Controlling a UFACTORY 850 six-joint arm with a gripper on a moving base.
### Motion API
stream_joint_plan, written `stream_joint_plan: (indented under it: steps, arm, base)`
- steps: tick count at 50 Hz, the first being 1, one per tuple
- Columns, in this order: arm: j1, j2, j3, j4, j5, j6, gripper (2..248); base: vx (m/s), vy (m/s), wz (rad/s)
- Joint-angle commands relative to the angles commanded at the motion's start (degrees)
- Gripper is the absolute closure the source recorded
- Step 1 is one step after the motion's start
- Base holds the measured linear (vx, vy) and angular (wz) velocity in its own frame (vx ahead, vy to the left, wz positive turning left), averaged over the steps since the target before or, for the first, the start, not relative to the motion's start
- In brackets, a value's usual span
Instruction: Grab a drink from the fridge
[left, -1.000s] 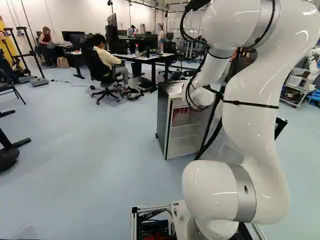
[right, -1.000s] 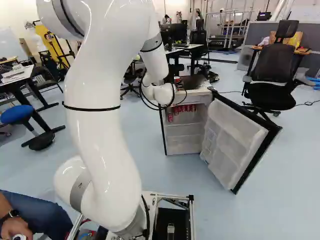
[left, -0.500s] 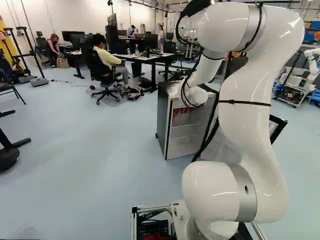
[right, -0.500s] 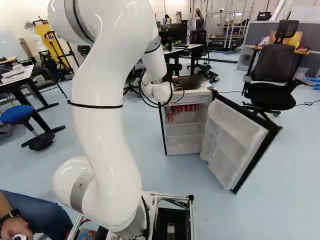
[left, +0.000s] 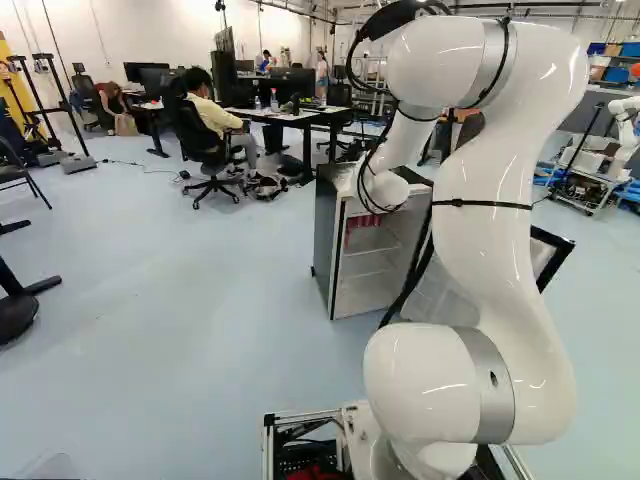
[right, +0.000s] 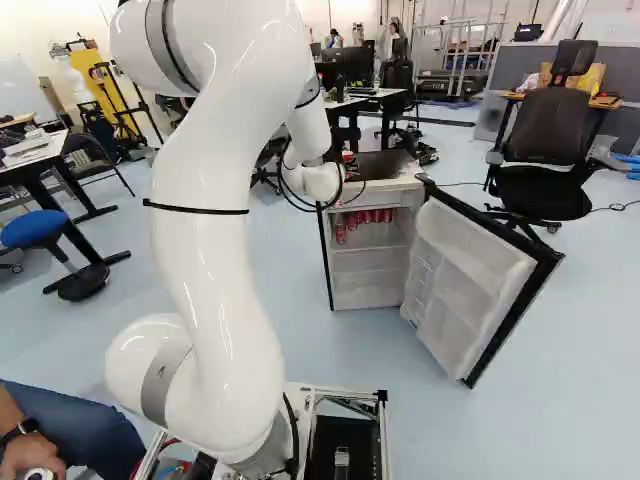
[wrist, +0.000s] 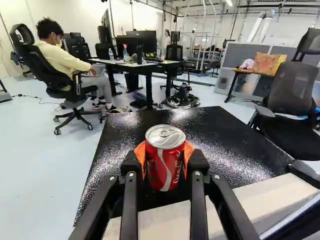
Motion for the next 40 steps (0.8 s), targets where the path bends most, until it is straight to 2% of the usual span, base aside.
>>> stream_joint_plan:
  steps: [28, 29, 34, 35, 39, 40]
  arm:
    - [0.0, -0.12, -0.01, 0.0, 0.0, 0.0, 155]
    - [0.0, -0.12, -0.01, 0.0, 0.0, 0.0, 143]
    - [0.0, -0.12, -0.01, 0.0, 0.0, 0.0, 143]
    - [0.0, -0.12, -0.01, 0.0, 0.0, 0.0, 109]
    - [0.0, -0.12, -0.01, 0.0, 0.0, 0.0, 109]
    - [0.0, -0.12, -0.01, 0.0, 0.0, 0.0, 73]
  base:
    - [0.0, 0.0, 0.0]
    - [0.0, 0.0, 0.0]
    - [0.0, 0.0, 0.0]
    - [0.0, 0.0, 0.0]
    - [0.0, 0.0, 0.0]
    - [0.0, 0.0, 0.0]
